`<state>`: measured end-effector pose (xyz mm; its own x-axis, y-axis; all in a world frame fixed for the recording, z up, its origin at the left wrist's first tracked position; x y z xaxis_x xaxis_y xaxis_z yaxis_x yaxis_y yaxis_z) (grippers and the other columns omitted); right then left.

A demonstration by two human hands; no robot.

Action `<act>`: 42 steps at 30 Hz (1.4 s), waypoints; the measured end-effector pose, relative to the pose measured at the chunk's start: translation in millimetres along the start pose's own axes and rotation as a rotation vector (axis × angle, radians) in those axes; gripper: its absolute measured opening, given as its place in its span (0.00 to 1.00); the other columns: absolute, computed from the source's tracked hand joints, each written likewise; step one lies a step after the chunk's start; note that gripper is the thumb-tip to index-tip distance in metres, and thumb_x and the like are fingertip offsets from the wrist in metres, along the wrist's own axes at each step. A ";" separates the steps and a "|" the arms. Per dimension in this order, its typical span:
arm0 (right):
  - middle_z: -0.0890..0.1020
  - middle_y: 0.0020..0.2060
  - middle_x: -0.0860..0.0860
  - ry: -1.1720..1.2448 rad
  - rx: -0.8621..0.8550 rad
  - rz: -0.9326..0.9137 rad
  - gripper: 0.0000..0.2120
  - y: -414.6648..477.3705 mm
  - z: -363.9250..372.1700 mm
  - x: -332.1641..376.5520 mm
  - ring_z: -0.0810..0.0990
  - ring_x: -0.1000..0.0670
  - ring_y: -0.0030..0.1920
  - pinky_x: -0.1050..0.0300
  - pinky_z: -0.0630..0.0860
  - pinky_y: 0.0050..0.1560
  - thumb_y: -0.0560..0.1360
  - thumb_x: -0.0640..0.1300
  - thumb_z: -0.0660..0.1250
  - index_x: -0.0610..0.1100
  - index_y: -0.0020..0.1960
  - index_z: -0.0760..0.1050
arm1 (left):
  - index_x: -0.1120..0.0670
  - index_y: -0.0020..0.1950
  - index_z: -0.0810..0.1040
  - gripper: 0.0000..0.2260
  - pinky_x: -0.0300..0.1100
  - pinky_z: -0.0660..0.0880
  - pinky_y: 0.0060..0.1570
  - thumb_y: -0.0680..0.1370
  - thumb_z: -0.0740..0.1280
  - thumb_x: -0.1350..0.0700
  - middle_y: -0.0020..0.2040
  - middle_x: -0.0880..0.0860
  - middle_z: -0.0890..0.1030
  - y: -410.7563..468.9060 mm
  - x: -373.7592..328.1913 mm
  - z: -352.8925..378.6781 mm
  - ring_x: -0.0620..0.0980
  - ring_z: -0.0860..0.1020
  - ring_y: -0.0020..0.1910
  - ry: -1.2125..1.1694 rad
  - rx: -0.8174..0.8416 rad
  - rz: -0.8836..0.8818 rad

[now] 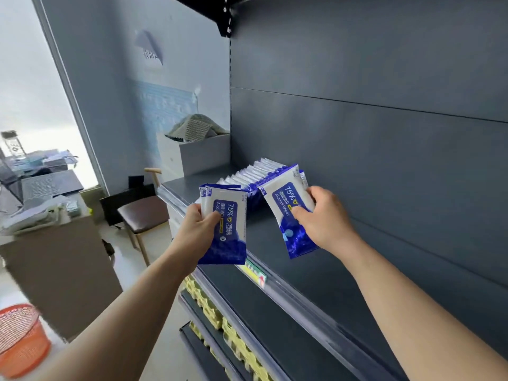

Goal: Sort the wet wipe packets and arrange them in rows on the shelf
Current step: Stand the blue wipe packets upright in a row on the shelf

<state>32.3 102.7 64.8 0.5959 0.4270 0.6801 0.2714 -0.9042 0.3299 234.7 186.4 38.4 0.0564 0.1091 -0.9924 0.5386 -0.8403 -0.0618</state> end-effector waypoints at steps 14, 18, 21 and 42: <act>0.78 0.51 0.46 -0.189 -0.021 0.391 0.06 73.5 102.4 -4.2 0.78 0.45 0.46 0.54 0.75 0.43 0.76 0.45 0.63 0.42 0.50 0.72 | 0.57 0.57 0.70 0.08 0.39 0.80 0.36 0.79 0.64 0.60 0.50 0.55 0.81 189.0 31.4 -33.2 0.48 0.81 0.44 -0.041 0.307 -0.031; 0.79 0.48 0.47 -0.170 -0.136 0.475 0.06 73.1 116.9 8.1 0.79 0.45 0.44 0.52 0.76 0.42 0.75 0.46 0.64 0.44 0.45 0.71 | 0.56 0.58 0.71 0.13 0.50 0.80 0.47 0.76 0.68 0.64 0.54 0.57 0.81 219.2 39.6 -37.7 0.54 0.82 0.50 -0.095 0.471 0.024; 0.80 0.45 0.49 -0.141 -0.180 0.497 0.09 70.9 128.5 19.4 0.79 0.47 0.43 0.54 0.73 0.39 0.73 0.49 0.67 0.44 0.45 0.71 | 0.55 0.60 0.70 0.17 0.45 0.81 0.40 0.74 0.70 0.64 0.53 0.55 0.82 228.3 45.9 -35.6 0.52 0.82 0.50 -0.125 0.549 0.050; 0.73 0.60 0.47 -0.262 -0.114 0.725 0.25 65.2 144.7 14.6 0.75 0.48 0.55 0.57 0.70 0.49 0.72 0.50 0.72 0.46 0.65 0.66 | 0.51 0.57 0.67 0.29 0.31 0.74 0.26 0.64 0.79 0.60 0.44 0.43 0.79 251.2 28.1 -52.4 0.34 0.80 0.34 0.196 0.695 0.287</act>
<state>168.0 48.2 1.5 0.7581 -0.2996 0.5793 -0.3246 -0.9437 -0.0632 415.7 6.2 0.6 0.2967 -0.1252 -0.9467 -0.1663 -0.9830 0.0778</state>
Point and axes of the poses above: each hand's wrist, its own y-axis towards the middle knuckle, its own z-axis out of the palm, x = y × z, the point moved 1 cm from there along y, towards the middle knuckle
